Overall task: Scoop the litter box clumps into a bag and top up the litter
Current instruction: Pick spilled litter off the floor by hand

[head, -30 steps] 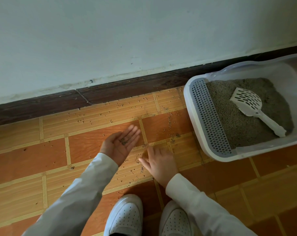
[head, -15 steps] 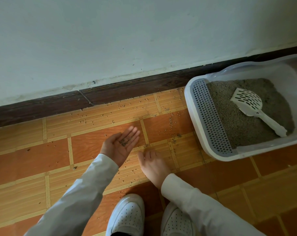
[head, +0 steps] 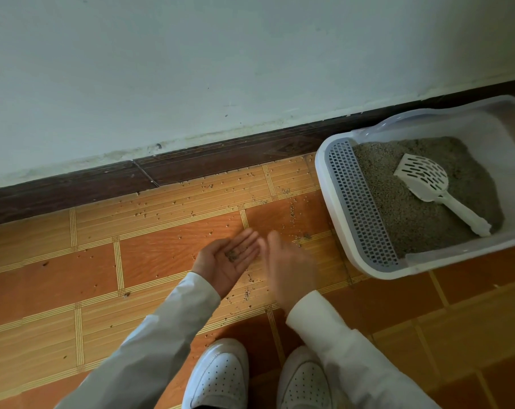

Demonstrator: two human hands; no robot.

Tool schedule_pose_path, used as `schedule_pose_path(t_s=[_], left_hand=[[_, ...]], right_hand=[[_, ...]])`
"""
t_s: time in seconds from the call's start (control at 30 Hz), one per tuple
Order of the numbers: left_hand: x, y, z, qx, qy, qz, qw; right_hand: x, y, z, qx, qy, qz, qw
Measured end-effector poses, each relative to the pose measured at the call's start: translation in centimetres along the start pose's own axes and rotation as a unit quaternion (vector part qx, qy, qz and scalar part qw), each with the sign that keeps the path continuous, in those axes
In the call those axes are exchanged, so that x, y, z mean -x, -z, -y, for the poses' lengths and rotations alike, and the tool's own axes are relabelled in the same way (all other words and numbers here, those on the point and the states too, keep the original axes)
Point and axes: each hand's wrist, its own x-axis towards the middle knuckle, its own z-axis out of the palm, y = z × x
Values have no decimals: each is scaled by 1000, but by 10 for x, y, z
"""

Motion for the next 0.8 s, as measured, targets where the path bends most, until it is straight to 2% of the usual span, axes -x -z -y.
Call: schedule_pose_path(t_s=[0.07, 0.13, 0.47, 0.7, 0.8], left_hand=[[-1, 0, -5, 17, 2, 5, 1000], [-2, 0, -8, 25, 2, 3, 1000], [-3, 2, -3, 18, 9, -8, 1000], [-6, 2, 0, 6, 7, -31, 999], [-7, 0, 2, -12, 3, -41, 999]], right_hand=[[2, -5, -32, 43, -49, 34, 997], [6, -13, -54, 86, -55, 56, 993], [0, -36, -53, 173, 23, 100, 980], [-4, -28, -42, 140, 34, 73, 987], [-10, -11, -21, 93, 32, 18, 995]])
